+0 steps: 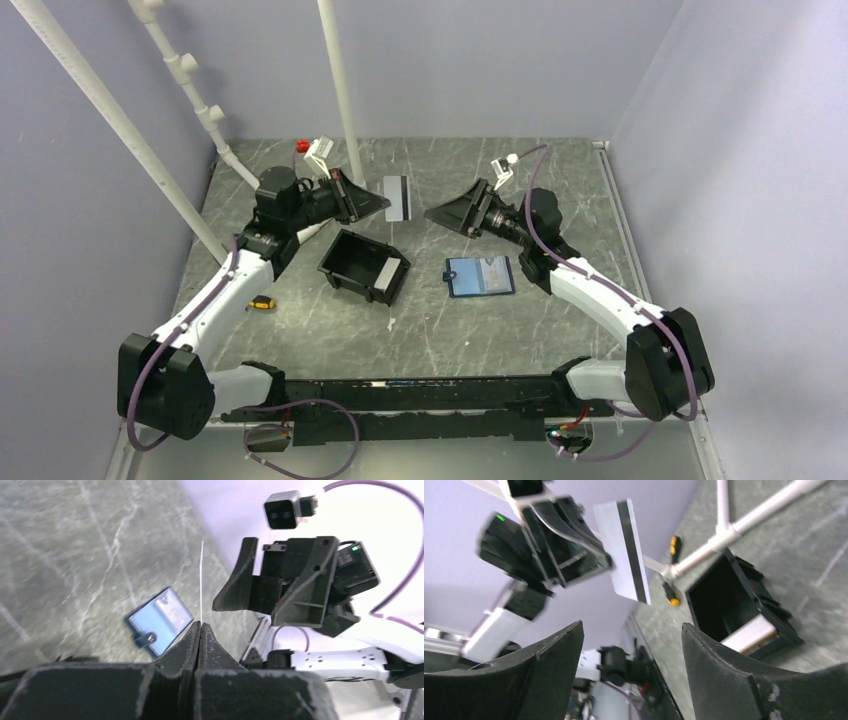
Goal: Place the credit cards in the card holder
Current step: Pick up the credit card from the storage box, then insert the credit card into the card holder.
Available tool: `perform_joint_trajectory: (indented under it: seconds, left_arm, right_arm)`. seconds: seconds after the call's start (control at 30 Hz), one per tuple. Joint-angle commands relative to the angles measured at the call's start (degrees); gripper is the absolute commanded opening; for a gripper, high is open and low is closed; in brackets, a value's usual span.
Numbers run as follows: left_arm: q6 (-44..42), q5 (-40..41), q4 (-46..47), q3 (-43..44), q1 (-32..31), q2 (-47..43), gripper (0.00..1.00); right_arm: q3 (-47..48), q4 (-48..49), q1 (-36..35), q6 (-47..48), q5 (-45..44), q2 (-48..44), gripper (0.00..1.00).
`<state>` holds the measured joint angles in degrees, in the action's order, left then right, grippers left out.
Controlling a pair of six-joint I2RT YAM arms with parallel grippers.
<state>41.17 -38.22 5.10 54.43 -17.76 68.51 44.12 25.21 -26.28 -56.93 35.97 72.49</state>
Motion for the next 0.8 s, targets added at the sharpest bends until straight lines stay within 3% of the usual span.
perform_joint_trajectory:
  seconds: [0.0,0.43,0.6,0.63,0.7,0.73,0.77]
  left_arm:
    - [12.8,-1.5,26.6,-2.5,-2.0,1.0,0.0]
    - [15.9,-0.4,32.8,-4.3,-7.9,5.7,0.0]
    - [16.5,-1.5,32.0,-4.2,-9.1,8.3,0.0]
    - [15.6,-1.6,28.8,-3.3,-9.3,8.9,0.05]
    - [11.3,-0.2,15.5,-0.7,-9.7,10.2,0.31]
    - [8.1,1.6,7.2,1.8,-10.1,10.9,0.43]
    - [5.0,4.0,-0.8,3.9,-10.5,12.3,0.53]
  right_arm:
    - [-2.7,22.8,1.6,-15.4,2.6,1.8,0.71]
    - [-4.0,30.5,2.9,-19.3,1.8,3.5,0.46]
    - [-6.6,30.2,6.6,-19.8,5.3,2.6,0.11]
    - [-7.4,27.4,8.2,-17.9,7.0,1.7,0.06]
    - [-8.0,14.3,12.3,-9.3,10.2,-1.1,0.0]
    - [-7.5,3.1,14.4,-2.1,10.0,-2.9,0.0]
    - [-5.5,-15.3,16.1,8.2,7.5,-4.9,0.0]
